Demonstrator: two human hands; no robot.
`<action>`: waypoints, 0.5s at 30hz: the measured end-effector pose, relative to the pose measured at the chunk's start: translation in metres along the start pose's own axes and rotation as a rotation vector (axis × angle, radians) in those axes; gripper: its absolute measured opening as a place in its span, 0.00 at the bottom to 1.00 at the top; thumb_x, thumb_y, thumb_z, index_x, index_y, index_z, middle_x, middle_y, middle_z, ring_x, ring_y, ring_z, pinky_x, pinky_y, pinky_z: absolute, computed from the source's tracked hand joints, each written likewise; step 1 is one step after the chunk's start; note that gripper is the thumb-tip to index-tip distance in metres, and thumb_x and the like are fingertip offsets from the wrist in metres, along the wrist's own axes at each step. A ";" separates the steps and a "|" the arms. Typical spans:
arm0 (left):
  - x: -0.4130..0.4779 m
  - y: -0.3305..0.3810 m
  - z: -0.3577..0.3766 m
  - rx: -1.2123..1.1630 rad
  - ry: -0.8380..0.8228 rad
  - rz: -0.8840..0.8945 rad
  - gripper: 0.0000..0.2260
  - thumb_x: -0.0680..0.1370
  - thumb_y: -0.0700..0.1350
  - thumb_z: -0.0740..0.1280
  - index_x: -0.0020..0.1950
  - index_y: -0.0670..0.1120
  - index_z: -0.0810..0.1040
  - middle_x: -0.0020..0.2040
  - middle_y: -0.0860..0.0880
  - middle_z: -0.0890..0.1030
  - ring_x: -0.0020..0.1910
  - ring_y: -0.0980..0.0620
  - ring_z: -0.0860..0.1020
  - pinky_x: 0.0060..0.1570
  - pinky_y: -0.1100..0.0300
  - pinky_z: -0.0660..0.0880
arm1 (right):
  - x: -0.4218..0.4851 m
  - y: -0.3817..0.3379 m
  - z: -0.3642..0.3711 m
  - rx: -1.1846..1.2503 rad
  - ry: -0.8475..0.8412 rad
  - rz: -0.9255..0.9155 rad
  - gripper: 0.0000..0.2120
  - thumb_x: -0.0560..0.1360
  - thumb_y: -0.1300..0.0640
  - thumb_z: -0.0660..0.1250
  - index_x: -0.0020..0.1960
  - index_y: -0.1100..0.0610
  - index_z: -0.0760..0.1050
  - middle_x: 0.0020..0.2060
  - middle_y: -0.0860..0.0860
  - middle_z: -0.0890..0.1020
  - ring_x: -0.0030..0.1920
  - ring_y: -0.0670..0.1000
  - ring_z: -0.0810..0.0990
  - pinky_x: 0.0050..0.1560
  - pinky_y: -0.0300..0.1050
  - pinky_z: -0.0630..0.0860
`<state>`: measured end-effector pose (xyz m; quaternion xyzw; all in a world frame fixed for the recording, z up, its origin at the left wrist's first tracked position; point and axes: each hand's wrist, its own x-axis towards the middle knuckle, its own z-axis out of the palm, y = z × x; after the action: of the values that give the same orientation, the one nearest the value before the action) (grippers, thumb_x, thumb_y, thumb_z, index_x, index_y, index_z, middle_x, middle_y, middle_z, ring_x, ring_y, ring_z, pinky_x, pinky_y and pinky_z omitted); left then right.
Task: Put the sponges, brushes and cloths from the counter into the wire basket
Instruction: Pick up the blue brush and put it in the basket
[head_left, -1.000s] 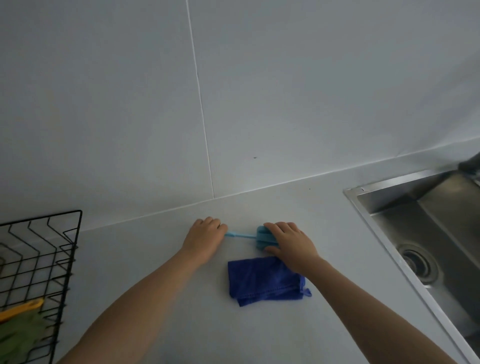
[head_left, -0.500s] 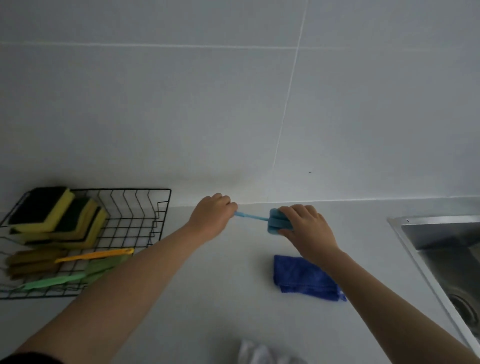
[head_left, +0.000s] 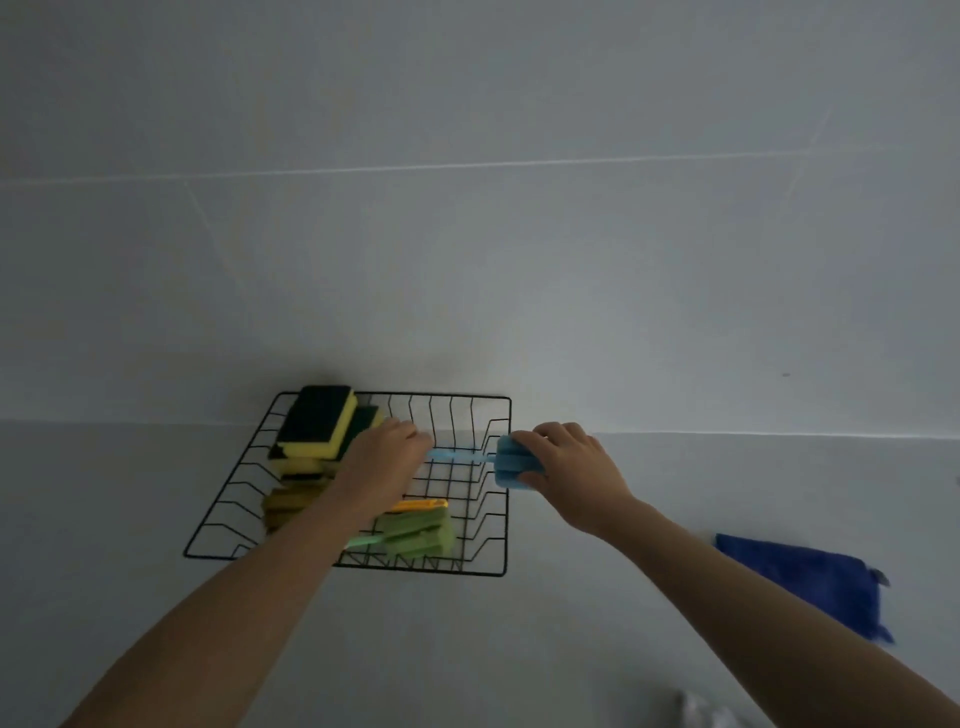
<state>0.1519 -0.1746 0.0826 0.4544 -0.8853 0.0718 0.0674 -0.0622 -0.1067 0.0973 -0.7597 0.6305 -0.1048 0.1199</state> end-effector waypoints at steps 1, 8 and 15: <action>-0.009 -0.014 0.001 -0.008 -0.004 -0.013 0.04 0.69 0.37 0.73 0.42 0.42 0.81 0.36 0.47 0.81 0.37 0.48 0.78 0.30 0.62 0.68 | 0.007 -0.012 0.007 -0.001 -0.015 -0.013 0.21 0.79 0.52 0.57 0.71 0.52 0.61 0.67 0.53 0.69 0.65 0.55 0.66 0.66 0.48 0.63; -0.062 -0.092 0.032 0.046 -0.204 -0.072 0.18 0.45 0.41 0.83 0.23 0.49 0.76 0.20 0.53 0.73 0.18 0.56 0.71 0.17 0.71 0.45 | 0.055 -0.075 0.056 0.009 -0.191 -0.069 0.21 0.78 0.55 0.57 0.71 0.54 0.61 0.67 0.54 0.68 0.66 0.55 0.65 0.68 0.51 0.64; -0.086 -0.123 0.055 -0.057 -0.331 -0.198 0.02 0.74 0.42 0.69 0.41 0.44 0.80 0.39 0.46 0.82 0.35 0.50 0.75 0.31 0.62 0.65 | 0.089 -0.106 0.097 -0.026 -0.289 -0.081 0.21 0.78 0.57 0.58 0.70 0.54 0.63 0.66 0.54 0.70 0.66 0.55 0.65 0.67 0.51 0.64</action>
<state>0.2987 -0.1876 0.0206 0.5428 -0.8370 -0.0358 -0.0595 0.0829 -0.1704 0.0390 -0.7930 0.5769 0.0092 0.1955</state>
